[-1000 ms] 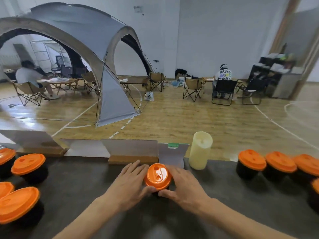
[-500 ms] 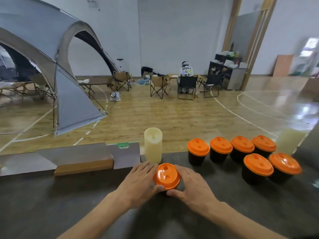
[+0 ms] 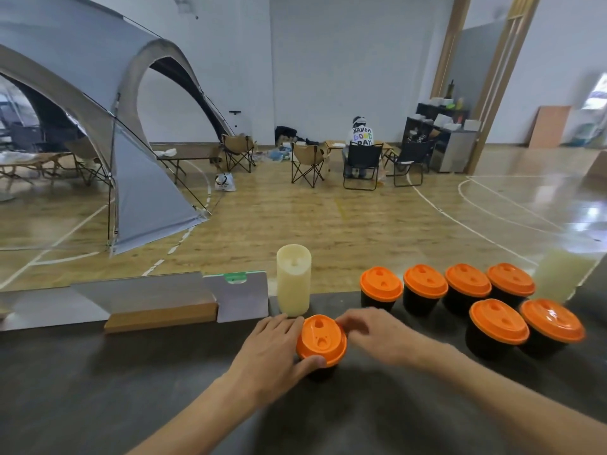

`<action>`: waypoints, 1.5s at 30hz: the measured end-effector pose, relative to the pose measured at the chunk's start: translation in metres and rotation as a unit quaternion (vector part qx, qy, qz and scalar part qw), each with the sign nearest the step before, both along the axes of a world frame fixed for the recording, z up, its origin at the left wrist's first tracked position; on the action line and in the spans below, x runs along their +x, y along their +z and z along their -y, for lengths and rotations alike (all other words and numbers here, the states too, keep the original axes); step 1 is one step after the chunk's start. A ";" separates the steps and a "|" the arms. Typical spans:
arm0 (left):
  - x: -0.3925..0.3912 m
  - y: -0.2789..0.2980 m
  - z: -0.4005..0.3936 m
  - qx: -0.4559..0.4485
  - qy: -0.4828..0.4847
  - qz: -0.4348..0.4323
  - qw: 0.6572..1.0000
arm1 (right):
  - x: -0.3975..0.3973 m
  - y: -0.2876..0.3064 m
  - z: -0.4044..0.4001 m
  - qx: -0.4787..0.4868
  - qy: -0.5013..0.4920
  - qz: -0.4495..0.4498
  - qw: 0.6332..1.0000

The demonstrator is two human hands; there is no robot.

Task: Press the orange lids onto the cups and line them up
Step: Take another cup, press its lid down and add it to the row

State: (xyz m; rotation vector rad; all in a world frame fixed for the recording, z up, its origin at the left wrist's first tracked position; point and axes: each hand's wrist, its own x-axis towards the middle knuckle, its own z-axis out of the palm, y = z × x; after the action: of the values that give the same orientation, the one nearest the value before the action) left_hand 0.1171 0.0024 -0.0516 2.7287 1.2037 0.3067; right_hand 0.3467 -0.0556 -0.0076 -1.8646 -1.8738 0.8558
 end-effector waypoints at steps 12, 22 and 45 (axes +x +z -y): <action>0.001 -0.001 0.000 0.008 -0.001 -0.026 1.000 | -0.010 0.012 -0.085 -0.278 -0.052 -0.077 0.956; 0.000 -0.009 -0.001 -0.002 -0.002 -0.023 1.000 | 0.006 -0.007 -0.022 -0.197 -0.072 -0.299 0.931; 0.003 0.009 0.003 -0.113 0.015 0.005 0.993 | 0.004 -0.016 -0.009 0.018 0.143 0.292 0.945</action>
State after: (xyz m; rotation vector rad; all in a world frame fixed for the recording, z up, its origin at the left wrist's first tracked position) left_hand 0.1204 -0.0010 -0.0428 2.5152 1.1970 0.1731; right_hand 0.3503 -0.0469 -0.0232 -2.0016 -2.5379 0.3493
